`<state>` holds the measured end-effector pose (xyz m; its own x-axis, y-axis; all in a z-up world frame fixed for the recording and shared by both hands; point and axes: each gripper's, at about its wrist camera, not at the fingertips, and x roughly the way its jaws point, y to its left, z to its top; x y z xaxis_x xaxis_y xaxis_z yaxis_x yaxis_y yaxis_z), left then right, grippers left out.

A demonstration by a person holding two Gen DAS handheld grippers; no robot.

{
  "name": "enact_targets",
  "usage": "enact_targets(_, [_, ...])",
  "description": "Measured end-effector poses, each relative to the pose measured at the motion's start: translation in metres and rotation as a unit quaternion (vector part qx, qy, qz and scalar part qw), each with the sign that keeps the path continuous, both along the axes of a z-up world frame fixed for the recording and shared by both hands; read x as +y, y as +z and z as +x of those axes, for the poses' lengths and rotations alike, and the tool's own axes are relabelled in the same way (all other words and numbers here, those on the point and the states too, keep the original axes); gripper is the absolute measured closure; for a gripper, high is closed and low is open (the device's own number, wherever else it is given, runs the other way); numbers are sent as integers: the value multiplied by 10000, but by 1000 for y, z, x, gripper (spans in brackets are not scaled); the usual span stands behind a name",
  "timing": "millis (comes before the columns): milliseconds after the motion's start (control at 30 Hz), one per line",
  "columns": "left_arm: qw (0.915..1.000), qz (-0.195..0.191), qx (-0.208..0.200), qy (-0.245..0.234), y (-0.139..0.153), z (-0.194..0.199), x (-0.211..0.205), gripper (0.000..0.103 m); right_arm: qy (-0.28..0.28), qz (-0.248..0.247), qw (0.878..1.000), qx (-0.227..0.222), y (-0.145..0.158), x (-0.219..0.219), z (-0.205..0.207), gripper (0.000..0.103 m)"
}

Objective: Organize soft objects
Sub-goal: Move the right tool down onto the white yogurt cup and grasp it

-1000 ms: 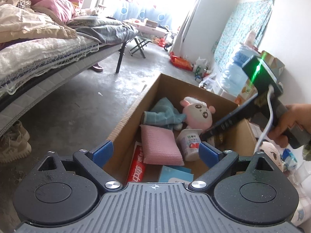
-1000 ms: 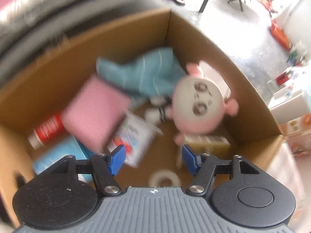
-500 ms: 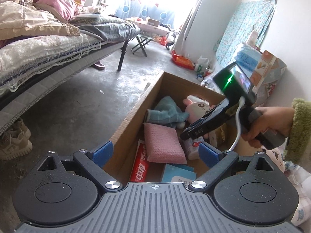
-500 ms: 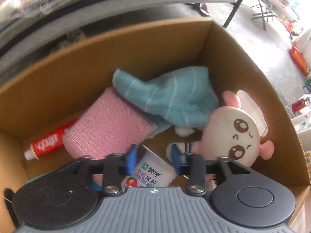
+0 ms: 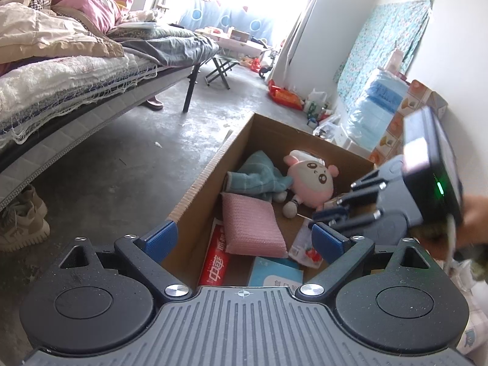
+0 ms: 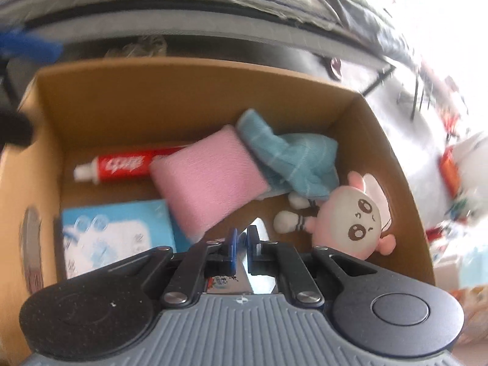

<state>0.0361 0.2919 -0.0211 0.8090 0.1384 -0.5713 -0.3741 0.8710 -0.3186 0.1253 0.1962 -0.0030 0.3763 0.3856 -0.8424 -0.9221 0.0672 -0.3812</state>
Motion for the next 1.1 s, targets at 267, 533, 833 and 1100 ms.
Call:
enact_targets(267, [10000,40,27,6,4,-3,-5,8,82,176,9996,197,8,-23,-24,92])
enact_targets(533, [10000,52,9,-62,9,-4,-16,8,-486,692,9940,694,26,-42,-13,78])
enact_targets(833, [10000,17,-49,-18,13,-12,-16,8,-1660,1005,9492,2476,5,-14,69,14])
enact_targets(1100, [10000,-26,-44,-24,10,-11,-11,8,-2293,746,9308,2748,-34,9,100,12])
